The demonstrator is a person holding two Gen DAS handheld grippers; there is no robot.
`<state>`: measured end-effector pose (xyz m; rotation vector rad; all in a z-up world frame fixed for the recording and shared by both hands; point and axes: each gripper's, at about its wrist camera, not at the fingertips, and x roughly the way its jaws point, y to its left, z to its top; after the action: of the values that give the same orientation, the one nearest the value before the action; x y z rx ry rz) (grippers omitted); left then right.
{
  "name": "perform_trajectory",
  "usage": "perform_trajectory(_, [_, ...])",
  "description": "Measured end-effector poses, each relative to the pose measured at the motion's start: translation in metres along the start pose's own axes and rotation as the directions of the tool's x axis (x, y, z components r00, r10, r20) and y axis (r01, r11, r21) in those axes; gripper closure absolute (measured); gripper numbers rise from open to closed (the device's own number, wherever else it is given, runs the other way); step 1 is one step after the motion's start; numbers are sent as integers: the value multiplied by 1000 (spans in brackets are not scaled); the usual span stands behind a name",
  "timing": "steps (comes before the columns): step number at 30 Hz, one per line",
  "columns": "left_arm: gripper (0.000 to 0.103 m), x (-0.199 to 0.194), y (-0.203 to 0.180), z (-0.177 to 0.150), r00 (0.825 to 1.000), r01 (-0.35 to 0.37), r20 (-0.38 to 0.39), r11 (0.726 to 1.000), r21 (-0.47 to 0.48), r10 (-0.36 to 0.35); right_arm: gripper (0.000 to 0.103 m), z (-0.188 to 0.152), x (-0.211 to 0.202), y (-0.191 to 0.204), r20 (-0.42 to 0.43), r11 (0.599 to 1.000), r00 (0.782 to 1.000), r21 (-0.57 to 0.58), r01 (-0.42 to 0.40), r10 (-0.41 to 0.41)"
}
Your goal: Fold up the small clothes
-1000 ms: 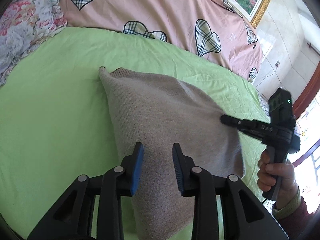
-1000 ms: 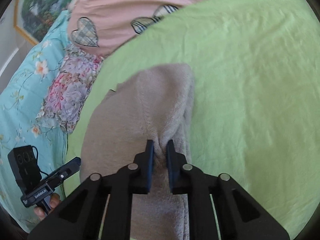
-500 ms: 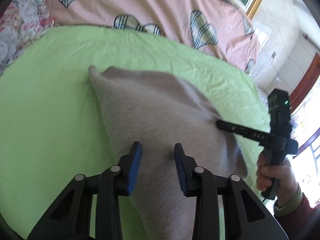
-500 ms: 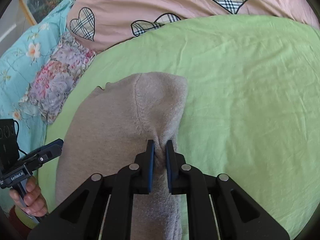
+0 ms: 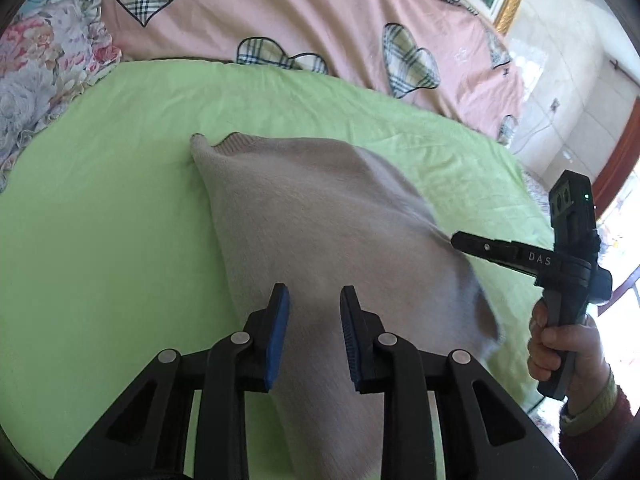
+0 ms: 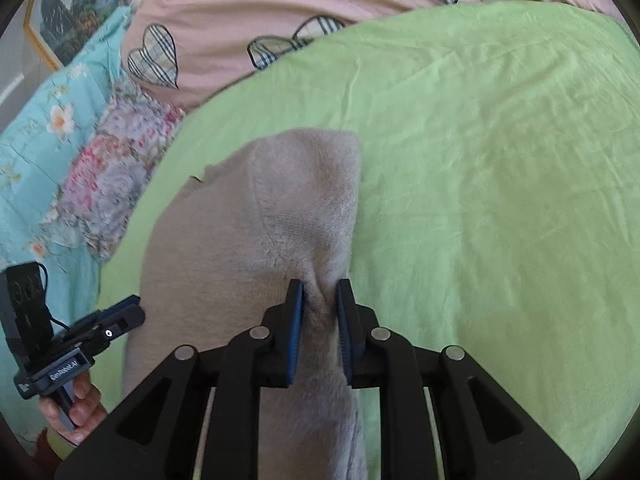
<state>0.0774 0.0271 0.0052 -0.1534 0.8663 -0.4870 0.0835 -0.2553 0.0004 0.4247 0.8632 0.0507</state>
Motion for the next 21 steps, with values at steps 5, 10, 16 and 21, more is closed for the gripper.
perform_trajectory(5, [78, -32, -6, -40, 998, 68, 5, 998, -11, -68, 85, -33, -37, 25, 10, 992, 995, -76, -96, 97])
perform_trajectory(10, [78, -44, -8, -70, 996, 79, 31, 996, -30, -79, 85, -70, -37, 34, -47, 988, 994, -120, -100, 95])
perform_trajectory(16, [78, -9, -15, -87, 997, -16, -80, 999, 37, 19, 85, -84, -13, 21, -95, 987, 993, -152, 48, -63])
perform_trajectory(21, [78, -7, -14, -91, 997, -13, -81, 999, 39, 16, 86, -86, -12, 18, -83, 980, 992, -186, 77, -94])
